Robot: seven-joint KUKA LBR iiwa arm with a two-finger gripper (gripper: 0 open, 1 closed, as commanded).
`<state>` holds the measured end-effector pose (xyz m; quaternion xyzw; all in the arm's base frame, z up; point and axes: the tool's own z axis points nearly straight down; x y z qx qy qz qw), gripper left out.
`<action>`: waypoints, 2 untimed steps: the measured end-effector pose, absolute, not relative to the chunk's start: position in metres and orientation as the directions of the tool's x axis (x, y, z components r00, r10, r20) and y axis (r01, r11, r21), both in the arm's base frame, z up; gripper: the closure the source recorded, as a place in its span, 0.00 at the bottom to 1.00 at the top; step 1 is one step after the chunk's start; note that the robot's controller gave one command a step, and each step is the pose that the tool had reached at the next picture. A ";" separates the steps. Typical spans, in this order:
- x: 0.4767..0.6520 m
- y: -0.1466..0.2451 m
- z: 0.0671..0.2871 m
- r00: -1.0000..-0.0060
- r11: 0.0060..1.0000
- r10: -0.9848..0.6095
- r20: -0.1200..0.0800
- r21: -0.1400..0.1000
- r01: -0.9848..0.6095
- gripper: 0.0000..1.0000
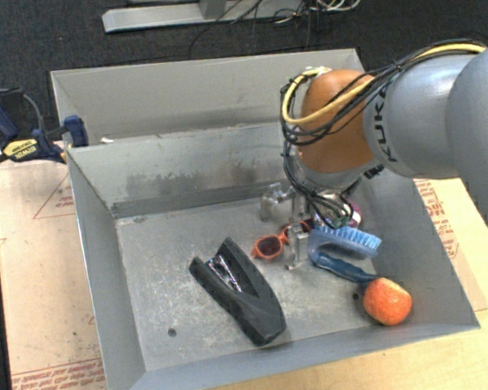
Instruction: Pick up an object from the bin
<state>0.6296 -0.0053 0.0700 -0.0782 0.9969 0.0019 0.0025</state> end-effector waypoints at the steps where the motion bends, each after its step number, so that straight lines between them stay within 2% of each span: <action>1: 0.627 0.000 0.070 -0.979 0.980 -0.201 -0.018 0.000 -0.201 0.00; 2: 0.631 -0.004 0.071 -0.987 0.987 -0.158 -0.011 0.005 -0.158 1.00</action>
Offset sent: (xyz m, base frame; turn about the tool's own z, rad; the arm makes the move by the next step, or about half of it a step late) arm -0.0002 0.0003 0.0000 -0.0018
